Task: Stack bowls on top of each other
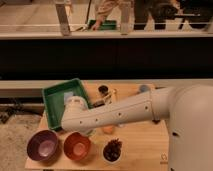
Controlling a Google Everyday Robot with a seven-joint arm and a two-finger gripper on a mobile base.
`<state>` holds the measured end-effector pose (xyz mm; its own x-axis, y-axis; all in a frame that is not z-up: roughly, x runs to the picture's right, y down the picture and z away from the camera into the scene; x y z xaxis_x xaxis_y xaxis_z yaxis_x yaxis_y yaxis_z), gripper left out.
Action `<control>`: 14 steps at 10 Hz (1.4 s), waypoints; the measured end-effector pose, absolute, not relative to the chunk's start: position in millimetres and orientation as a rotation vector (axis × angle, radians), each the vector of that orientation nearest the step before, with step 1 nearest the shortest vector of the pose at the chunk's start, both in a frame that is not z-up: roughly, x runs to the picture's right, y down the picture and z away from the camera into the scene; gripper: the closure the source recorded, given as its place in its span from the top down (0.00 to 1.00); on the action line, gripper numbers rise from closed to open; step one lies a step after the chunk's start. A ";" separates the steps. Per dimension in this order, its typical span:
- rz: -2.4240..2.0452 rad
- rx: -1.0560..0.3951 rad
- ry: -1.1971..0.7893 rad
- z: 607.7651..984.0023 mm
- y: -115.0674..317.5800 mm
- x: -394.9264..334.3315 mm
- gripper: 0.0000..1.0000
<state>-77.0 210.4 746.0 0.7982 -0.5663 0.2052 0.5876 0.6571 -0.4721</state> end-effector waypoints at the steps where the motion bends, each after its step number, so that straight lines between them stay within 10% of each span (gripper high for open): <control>1: -0.653 -0.545 -0.047 744.7 210.1 -80.9 0.80; 14: -0.644 -0.523 -0.087 742.8 214.2 -103.2 0.80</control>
<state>-103.2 214.2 742.8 0.8007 -0.5504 0.2366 0.5935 0.6751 -0.4382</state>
